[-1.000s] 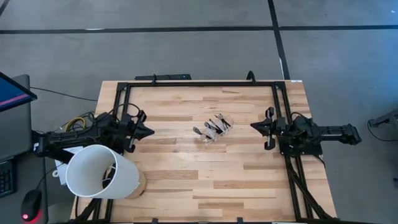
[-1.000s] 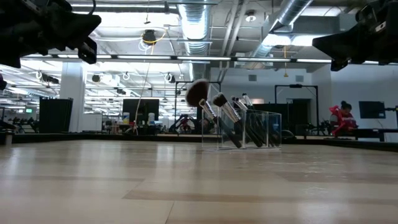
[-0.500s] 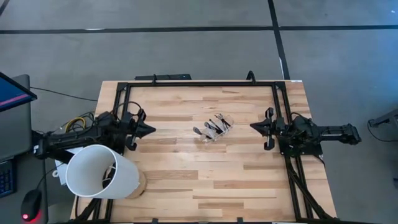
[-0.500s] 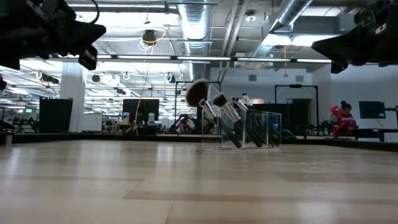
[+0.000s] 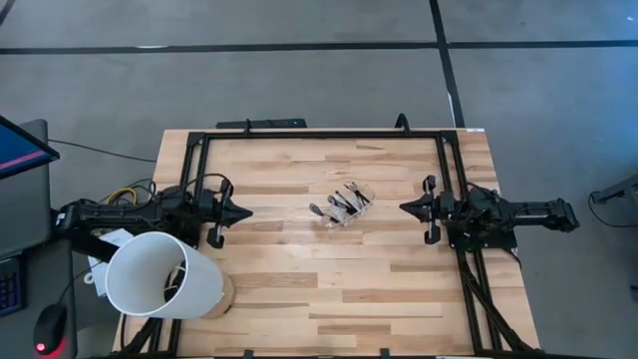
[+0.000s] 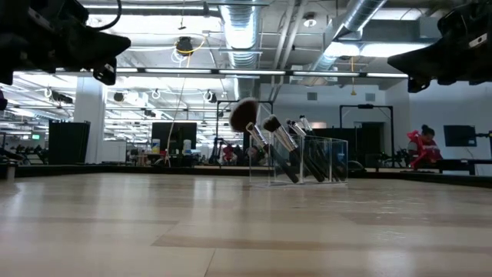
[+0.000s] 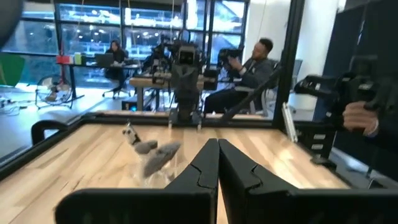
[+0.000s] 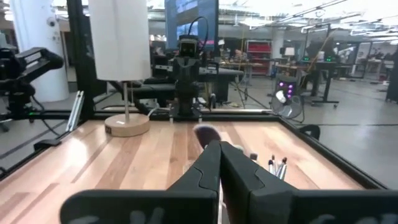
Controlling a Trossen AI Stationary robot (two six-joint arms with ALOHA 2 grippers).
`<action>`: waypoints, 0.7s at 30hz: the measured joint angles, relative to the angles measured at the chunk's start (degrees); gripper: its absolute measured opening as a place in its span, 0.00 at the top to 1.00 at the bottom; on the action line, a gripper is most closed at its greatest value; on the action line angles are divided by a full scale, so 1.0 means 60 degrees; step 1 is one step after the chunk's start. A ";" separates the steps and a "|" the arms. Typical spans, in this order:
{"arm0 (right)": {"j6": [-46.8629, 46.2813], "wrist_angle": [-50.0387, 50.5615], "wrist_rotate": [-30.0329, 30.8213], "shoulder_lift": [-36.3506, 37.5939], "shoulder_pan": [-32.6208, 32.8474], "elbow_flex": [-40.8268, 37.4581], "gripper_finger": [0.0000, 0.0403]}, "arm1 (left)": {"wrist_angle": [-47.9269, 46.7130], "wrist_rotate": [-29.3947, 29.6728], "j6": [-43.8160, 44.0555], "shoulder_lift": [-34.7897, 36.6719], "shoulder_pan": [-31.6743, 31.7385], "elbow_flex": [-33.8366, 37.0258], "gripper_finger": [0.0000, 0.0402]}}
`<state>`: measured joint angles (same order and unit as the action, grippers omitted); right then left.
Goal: Put items in baskets/containers
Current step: Return to Home Position
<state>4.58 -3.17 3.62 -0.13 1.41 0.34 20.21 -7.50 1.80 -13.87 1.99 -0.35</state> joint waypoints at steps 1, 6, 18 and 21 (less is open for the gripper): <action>0.0020 0.0025 -0.0048 -0.0002 0.0000 -0.0001 1.00 | -0.0088 0.0068 -0.0065 -0.0004 -0.0022 0.0001 0.99; 0.0068 0.0180 0.0178 -0.0002 -0.0007 -0.0004 1.00 | -0.0147 0.0115 -0.0108 0.0000 0.0064 0.0002 0.99; 0.0070 0.0180 0.0244 0.0002 -0.0007 -0.0004 1.00 | -0.0154 0.0574 -0.0087 -0.0256 0.0060 -0.0002 0.98; 0.0070 0.0180 0.0248 -0.0001 -0.0007 -0.0007 1.00 | -0.0143 0.0574 -0.0087 -0.0383 0.0060 -0.0002 0.98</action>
<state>4.99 -2.09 5.10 -0.13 1.37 0.30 19.35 -4.05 1.28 -16.17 2.35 -0.36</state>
